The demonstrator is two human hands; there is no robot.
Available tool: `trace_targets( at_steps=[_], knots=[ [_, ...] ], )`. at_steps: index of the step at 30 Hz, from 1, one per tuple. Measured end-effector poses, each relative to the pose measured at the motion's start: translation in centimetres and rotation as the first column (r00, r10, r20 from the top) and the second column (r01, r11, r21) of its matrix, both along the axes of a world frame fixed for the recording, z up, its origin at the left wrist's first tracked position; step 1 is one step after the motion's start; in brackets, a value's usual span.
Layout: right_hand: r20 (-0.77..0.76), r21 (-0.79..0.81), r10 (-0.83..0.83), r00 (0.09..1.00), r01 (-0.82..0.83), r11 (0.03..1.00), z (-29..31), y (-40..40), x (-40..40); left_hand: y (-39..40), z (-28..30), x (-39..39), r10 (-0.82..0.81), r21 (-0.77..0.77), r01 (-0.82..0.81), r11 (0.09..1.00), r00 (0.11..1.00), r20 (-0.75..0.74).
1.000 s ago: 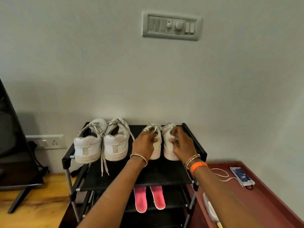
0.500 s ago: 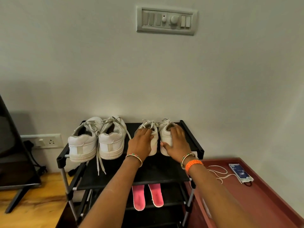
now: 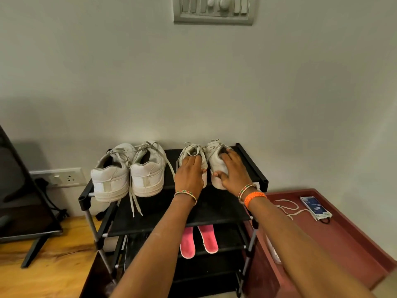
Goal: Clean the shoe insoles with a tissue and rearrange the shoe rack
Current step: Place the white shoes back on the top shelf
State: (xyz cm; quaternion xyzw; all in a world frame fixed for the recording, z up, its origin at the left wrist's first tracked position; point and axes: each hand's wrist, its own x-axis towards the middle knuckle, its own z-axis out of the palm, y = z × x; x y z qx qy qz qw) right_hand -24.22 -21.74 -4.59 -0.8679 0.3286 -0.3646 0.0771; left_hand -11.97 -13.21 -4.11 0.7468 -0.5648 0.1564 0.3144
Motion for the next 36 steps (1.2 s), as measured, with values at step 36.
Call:
trace_targets(
  at_steps=[36],
  knots=[
    [-0.112,0.006,-0.080,0.991,0.081,0.997,0.4,-2.4,1.9,-1.4,1.1,2.7,-0.027,0.071,0.031,0.997,0.998,-0.057]
  ],
)
